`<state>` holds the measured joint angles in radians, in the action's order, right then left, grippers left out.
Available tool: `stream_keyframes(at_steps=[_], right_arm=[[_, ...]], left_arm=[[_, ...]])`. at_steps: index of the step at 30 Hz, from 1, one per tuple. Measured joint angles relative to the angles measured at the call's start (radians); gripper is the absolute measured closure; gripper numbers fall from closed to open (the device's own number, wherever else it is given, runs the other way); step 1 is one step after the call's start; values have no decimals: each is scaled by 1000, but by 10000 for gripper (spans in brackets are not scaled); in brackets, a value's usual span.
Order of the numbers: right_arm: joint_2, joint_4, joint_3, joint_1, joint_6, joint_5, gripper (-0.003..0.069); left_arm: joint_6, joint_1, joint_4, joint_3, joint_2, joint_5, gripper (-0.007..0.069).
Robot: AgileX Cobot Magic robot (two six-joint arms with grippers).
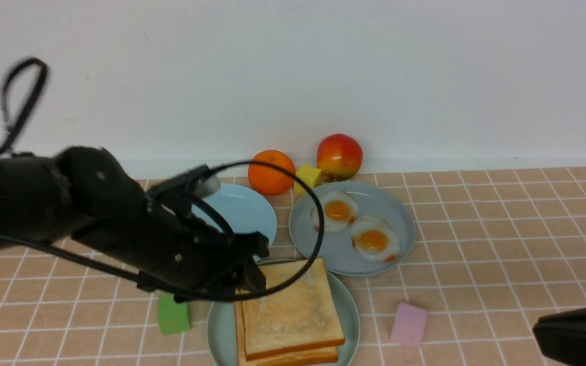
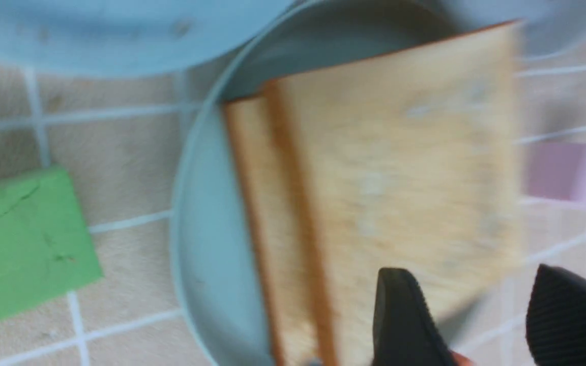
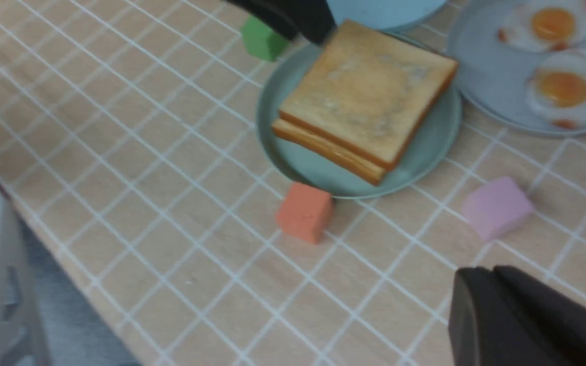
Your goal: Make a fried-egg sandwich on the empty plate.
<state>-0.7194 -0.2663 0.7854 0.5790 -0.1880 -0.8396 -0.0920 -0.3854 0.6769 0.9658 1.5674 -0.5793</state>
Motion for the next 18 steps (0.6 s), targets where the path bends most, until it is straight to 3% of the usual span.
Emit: stream_keyframes(at_steps=[4,8,12,18], right_arm=[[0,102,0,0,101,-2,607],[2,180,-2,0,243,-14,601],[22,192,-18,0,254,29,597],[202,193,-121,0,248,231,593]], left_arm=[[-4,0,-34,0,-127,-82,288],[0,0,-83,0,-265,-182,358],[23,0,-95,-23,-418,-250,445],[130,0,-99,-208,-809,-310,596]])
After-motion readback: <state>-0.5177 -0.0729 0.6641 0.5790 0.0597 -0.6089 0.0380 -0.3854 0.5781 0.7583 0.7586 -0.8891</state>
